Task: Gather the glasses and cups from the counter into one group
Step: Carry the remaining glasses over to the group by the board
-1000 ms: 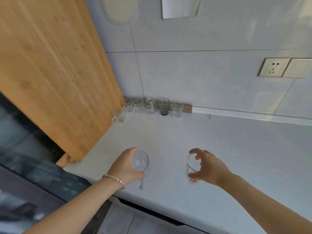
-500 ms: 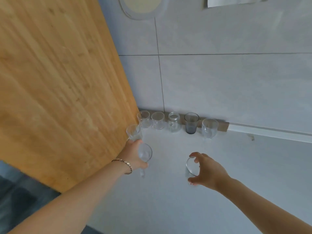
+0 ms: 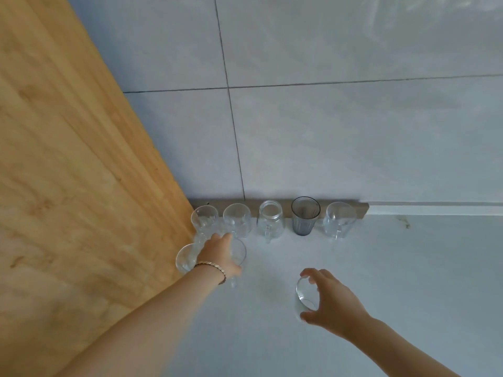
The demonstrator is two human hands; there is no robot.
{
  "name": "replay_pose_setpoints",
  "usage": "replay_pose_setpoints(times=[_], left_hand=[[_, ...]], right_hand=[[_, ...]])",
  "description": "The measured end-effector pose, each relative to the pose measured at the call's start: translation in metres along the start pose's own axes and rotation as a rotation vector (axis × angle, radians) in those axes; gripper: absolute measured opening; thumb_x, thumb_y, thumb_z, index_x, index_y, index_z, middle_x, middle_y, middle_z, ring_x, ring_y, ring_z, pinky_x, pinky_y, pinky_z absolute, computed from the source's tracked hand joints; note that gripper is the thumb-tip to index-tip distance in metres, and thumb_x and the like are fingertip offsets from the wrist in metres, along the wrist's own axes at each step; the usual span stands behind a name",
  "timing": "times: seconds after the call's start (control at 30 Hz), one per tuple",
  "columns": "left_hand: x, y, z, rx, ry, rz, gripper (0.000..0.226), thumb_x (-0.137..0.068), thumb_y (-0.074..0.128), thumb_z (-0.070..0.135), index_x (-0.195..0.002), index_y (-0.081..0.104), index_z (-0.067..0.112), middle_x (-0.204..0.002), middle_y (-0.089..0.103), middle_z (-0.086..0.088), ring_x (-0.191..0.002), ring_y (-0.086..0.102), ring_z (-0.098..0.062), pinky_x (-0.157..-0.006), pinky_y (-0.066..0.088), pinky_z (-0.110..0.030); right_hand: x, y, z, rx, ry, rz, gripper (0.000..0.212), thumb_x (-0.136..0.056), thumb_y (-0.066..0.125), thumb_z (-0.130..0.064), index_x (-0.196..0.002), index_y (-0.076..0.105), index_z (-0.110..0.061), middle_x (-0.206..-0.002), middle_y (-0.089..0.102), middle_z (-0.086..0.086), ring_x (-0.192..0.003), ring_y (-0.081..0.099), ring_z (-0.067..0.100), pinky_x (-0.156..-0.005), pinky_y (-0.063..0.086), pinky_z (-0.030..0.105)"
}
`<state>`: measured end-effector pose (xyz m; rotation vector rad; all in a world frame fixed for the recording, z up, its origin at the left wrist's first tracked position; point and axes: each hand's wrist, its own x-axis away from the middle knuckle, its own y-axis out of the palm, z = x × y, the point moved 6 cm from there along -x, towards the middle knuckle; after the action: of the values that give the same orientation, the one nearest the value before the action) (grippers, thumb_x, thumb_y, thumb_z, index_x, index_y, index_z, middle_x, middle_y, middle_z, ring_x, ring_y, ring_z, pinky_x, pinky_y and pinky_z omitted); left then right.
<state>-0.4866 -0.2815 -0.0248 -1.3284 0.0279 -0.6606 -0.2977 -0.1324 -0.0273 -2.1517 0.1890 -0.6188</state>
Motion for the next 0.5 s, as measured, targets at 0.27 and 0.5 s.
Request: replay_pose_setpoints(times=[0.27, 0.5], left_hand=[[-0.029, 0.020, -0.017, -0.082, 0.133, -0.121, 0.084, -0.063, 0.077, 0.029, -0.135, 0.035, 0.018, -0.125, 0.042, -0.012, -0.116, 0.048, -0.030, -0.094, 0.048, -0.037], [-0.035, 0.024, -0.022, -0.082, 0.196, -0.101, 0.075, -0.067, 0.074, 0.028, -0.132, 0.037, 0.017, -0.125, 0.041, -0.011, -0.115, 0.046, -0.030, -0.092, 0.048, -0.036]], right_hand=[[-0.054, 0.021, -0.040, 0.044, 0.062, 0.059, 0.074, -0.071, 0.072, -0.029, -0.136, 0.037, -0.030, -0.129, 0.038, -0.001, -0.107, 0.056, 0.022, -0.082, 0.048, 0.027], [-0.103, 0.034, -0.069, 0.029, 0.091, 0.085, 0.076, -0.074, 0.068, -0.021, -0.140, 0.031, -0.023, -0.134, 0.038, 0.002, -0.114, 0.053, 0.027, -0.088, 0.047, 0.032]])
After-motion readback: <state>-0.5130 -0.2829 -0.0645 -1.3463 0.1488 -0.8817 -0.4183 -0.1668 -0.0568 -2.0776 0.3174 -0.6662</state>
